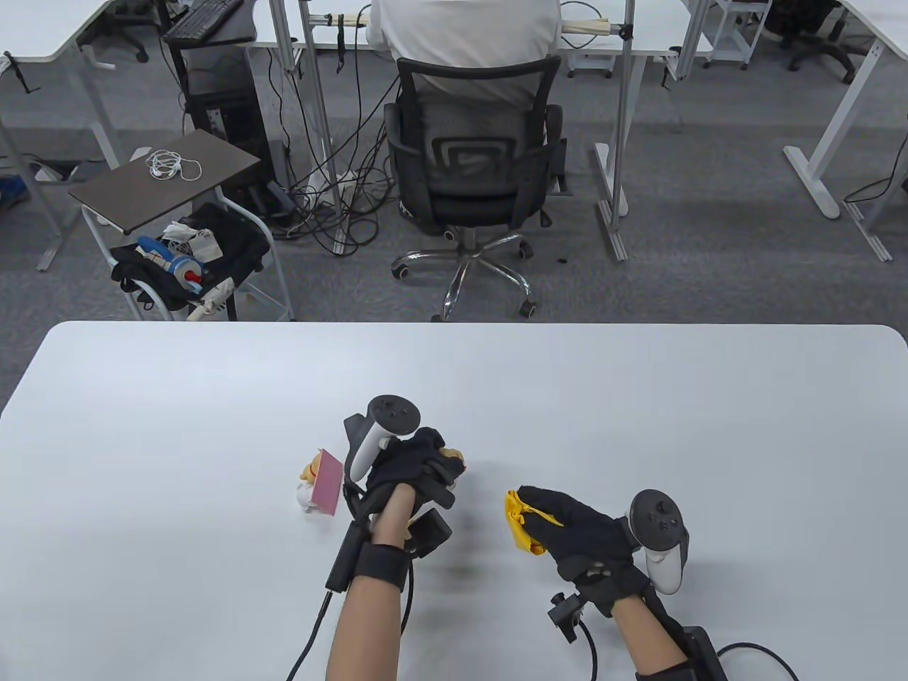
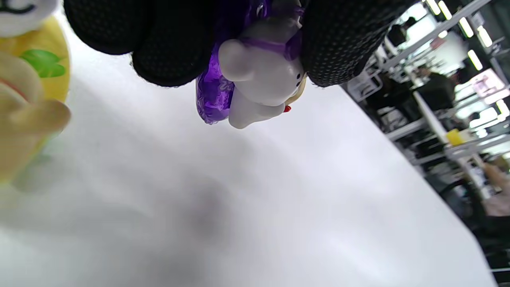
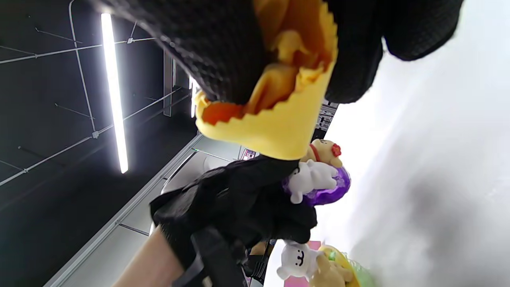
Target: Dust the small ornaments
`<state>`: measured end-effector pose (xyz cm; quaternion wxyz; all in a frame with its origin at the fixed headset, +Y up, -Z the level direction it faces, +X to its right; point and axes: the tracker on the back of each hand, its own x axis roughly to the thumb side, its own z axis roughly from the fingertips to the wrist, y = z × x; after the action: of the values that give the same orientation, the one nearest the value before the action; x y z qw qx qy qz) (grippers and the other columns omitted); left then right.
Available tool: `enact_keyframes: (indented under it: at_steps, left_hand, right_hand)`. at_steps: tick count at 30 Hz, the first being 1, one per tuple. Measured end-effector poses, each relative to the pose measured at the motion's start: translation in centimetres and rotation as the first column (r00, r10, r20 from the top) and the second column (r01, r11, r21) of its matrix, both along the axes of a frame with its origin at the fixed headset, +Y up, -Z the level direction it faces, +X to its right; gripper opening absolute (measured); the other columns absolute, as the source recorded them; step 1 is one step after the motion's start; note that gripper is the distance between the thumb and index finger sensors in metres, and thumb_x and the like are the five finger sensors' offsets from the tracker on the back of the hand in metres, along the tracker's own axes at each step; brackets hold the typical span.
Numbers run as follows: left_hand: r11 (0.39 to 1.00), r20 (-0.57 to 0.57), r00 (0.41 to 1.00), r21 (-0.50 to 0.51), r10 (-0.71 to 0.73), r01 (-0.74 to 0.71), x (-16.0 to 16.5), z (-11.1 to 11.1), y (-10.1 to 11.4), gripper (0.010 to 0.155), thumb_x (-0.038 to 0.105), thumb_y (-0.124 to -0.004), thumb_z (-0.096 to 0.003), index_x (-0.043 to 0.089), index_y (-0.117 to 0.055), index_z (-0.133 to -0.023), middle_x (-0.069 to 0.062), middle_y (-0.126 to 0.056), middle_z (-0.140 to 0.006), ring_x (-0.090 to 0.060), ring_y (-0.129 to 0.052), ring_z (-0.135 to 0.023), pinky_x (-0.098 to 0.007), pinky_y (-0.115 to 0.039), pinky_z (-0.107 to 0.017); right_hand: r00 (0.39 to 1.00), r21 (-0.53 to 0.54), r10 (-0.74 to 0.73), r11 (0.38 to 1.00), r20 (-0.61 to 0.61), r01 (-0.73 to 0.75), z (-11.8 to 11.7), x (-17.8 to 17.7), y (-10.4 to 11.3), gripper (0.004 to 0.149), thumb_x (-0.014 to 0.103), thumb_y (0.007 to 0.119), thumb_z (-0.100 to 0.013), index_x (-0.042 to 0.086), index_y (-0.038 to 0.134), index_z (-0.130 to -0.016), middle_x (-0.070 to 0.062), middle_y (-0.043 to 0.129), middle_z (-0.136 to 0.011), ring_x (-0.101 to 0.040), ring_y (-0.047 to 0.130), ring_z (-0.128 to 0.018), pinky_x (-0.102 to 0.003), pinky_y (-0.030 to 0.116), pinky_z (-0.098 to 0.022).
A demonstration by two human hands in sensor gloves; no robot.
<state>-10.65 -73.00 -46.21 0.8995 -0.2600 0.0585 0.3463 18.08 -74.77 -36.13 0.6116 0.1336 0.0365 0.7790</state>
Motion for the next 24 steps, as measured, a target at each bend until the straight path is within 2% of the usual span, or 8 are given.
enact_keyframes:
  at_steps: [6,12,18,20,24]
  left_hand:
    - [0.991,0.073,0.989,-0.026,-0.126,0.128,2.1,-1.9,-0.6,0.071,0.044,-0.083,-0.0533,0.022,-0.044,-0.109,-0.024,-0.075,-0.096,-0.03,-0.093,-0.059,-0.046,-0.08,-0.045]
    - [0.978,0.142,0.972,-0.069,-0.188,0.199,3.2,-3.0,-1.4,0.068,0.04,-0.081,-0.0539,0.024,-0.043,-0.109,-0.024,-0.073,-0.099,-0.032,-0.091,-0.064,-0.048,-0.077,-0.049]
    - [0.977,0.134,0.979,-0.126,-0.156,0.173,2.6,-3.6,-1.2,0.065,0.037,-0.079,-0.0548,0.029,-0.045,-0.11,-0.024,-0.067,-0.103,-0.036,-0.087,-0.072,-0.05,-0.075,-0.054]
    - [0.973,0.109,0.975,-0.11,-0.192,0.204,2.3,-3.5,-1.0,0.064,0.035,-0.079,-0.055,0.031,-0.047,-0.11,-0.026,-0.057,-0.108,-0.04,-0.082,-0.078,-0.052,-0.072,-0.056]
    - [0.963,0.089,0.964,-0.081,-0.251,0.258,1.9,-3.5,-1.2,0.062,0.033,-0.078,-0.0544,0.03,-0.049,-0.109,-0.025,-0.058,-0.108,-0.04,-0.08,-0.081,-0.051,-0.072,-0.057]
  right_hand:
    - [1.0,-0.005,-0.004,1.0,0.012,0.004,-0.3,0.2,-0.1,0.045,0.028,0.088,-0.048,0.019,0.085,-0.092,-0.013,0.087,-0.077,-0.041,0.089,-0.076,-0.06,0.072,-0.059]
    - [1.0,-0.006,-0.009,1.0,0.019,0.009,-0.6,0.3,-0.2,0.045,0.028,0.088,-0.048,0.019,0.085,-0.092,-0.013,0.087,-0.077,-0.041,0.089,-0.076,-0.06,0.072,-0.059]
    - [1.0,-0.006,-0.005,1.0,0.021,0.005,-0.7,0.4,-0.3,0.045,0.028,0.088,-0.048,0.019,0.085,-0.092,-0.013,0.087,-0.077,-0.041,0.089,-0.076,-0.06,0.072,-0.059]
    - [1.0,-0.01,-0.005,1.0,0.027,0.006,-0.7,0.5,-0.4,0.045,0.028,0.088,-0.048,0.019,0.085,-0.092,-0.013,0.087,-0.077,-0.041,0.089,-0.076,-0.06,0.072,-0.059]
    - [1.0,-0.011,-0.001,1.0,0.03,0.002,-0.9,0.5,-0.5,0.044,0.028,0.088,-0.048,0.019,0.085,-0.092,-0.013,0.087,-0.077,-0.041,0.089,-0.076,-0.06,0.072,-0.059]
